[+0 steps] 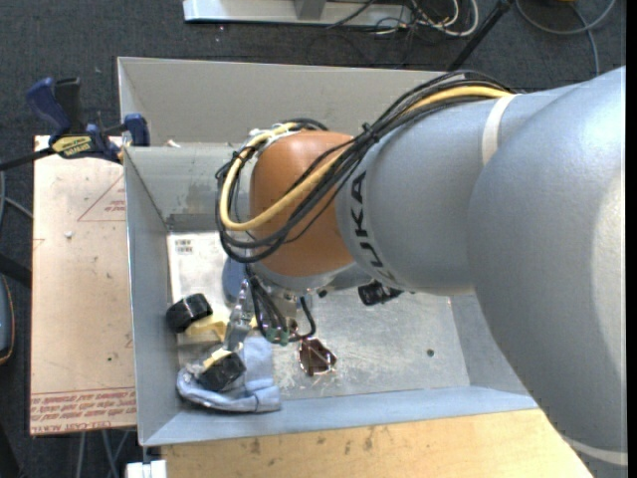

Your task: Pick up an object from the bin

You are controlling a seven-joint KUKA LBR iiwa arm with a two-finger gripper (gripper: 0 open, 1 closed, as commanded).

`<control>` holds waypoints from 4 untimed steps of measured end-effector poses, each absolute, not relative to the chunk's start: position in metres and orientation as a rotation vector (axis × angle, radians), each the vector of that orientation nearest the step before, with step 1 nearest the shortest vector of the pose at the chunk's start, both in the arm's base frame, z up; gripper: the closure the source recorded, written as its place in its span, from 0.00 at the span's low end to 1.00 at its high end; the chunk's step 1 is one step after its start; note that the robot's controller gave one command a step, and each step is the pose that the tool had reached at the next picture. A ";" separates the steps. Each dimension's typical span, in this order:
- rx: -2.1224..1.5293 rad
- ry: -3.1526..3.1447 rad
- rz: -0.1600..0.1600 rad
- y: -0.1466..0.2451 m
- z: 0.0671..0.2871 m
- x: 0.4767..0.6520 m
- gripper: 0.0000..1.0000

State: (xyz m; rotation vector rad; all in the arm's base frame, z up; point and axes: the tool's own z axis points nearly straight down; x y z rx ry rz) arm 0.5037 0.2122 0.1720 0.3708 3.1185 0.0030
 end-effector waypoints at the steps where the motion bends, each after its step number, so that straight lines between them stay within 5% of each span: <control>1: 0.374 3.117 0.003 0.235 0.173 0.519 0.00; 2: 0.710 3.059 0.001 0.247 0.173 0.525 0.00; 3: 0.755 3.043 0.008 0.247 0.131 0.510 0.00; 4: 0.865 3.015 0.017 0.195 0.076 0.520 1.00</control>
Offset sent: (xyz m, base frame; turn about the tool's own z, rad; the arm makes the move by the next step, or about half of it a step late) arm 0.0000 0.0000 0.0000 0.0000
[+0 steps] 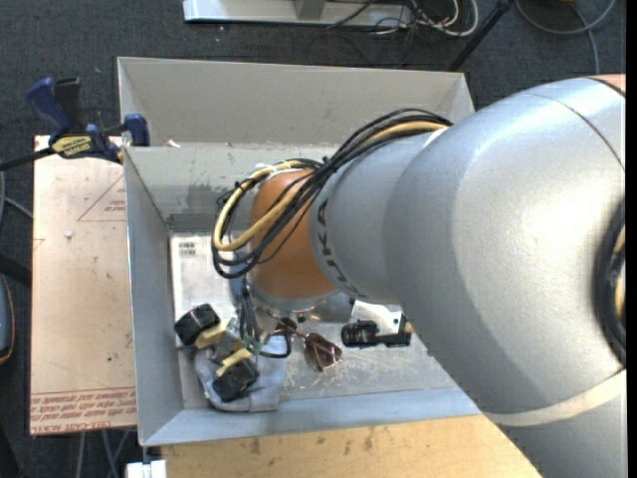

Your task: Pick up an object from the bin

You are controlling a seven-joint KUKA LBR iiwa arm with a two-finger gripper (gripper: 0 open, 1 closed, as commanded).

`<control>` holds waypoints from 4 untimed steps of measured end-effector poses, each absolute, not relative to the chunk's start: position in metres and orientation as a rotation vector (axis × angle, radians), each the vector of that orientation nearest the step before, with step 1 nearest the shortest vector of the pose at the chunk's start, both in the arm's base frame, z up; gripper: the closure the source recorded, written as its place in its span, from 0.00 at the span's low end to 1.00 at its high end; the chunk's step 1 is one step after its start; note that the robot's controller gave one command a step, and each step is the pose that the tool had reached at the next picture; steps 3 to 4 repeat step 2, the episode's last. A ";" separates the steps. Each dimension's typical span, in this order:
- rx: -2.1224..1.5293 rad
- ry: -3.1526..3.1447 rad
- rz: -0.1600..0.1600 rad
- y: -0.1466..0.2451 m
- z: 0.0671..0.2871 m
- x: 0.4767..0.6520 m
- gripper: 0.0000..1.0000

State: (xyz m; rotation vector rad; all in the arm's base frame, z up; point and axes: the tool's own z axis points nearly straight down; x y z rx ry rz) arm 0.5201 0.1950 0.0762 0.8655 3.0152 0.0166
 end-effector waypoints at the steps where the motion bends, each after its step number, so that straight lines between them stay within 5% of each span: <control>1: 0.866 3.015 0.017 0.195 0.076 0.520 1.00; 2: 0.892 3.012 0.000 0.197 0.207 0.525 1.00; 4: 0.892 3.012 0.000 0.197 0.207 0.525 1.00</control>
Offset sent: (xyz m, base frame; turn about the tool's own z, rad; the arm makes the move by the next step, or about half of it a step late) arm 0.0044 0.0012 0.1311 0.0199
